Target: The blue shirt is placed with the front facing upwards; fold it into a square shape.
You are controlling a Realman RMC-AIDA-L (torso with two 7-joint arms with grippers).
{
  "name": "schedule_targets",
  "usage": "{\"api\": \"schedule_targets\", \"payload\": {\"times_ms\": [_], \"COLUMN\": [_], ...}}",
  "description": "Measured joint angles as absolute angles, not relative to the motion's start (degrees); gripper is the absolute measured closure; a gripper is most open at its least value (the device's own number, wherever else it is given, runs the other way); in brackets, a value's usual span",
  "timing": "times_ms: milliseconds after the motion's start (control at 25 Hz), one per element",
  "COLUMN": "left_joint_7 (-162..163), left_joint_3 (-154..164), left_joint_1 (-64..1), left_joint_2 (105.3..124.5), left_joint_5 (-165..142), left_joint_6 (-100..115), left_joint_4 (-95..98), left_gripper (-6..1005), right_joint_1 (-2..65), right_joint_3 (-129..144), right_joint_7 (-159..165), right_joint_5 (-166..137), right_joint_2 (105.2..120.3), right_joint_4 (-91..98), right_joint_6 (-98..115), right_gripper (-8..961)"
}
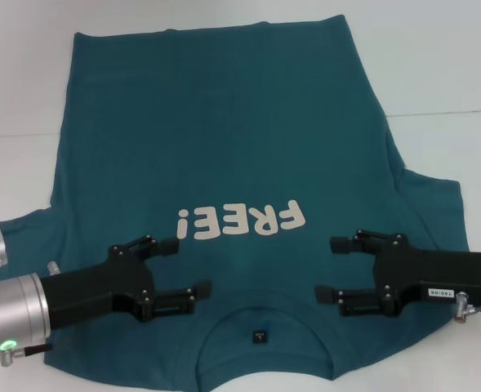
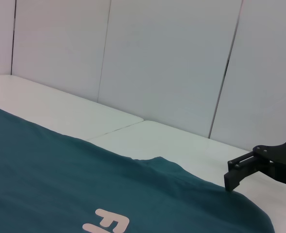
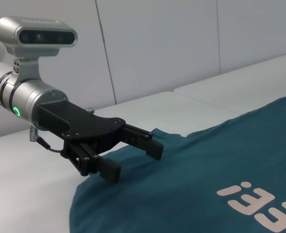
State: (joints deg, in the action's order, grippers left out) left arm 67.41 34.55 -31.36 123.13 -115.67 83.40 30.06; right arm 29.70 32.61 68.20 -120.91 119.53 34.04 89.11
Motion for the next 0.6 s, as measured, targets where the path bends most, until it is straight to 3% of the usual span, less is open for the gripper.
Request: {"api": "schedule_targets", "payload": {"times_ms": [600], "left_joint_7": [68.33], "left_joint_3": [31.42], "left_joint_1": [-30.34], "left_joint_2": [123.08], "left_joint_5": [-115.15], "left_joint_6": [83.41], "left_joint_4": [31.12], "left_gripper": [51], "right_joint_1": [29.7], "right_joint_3": [32.13], "right_joint_7": [68.2], "right_joint_5": [-120.69], "right_joint_2": [119.64], "right_joint_4": [33.99], "right_joint_6": [89.05], "right_gripper": [23]}}
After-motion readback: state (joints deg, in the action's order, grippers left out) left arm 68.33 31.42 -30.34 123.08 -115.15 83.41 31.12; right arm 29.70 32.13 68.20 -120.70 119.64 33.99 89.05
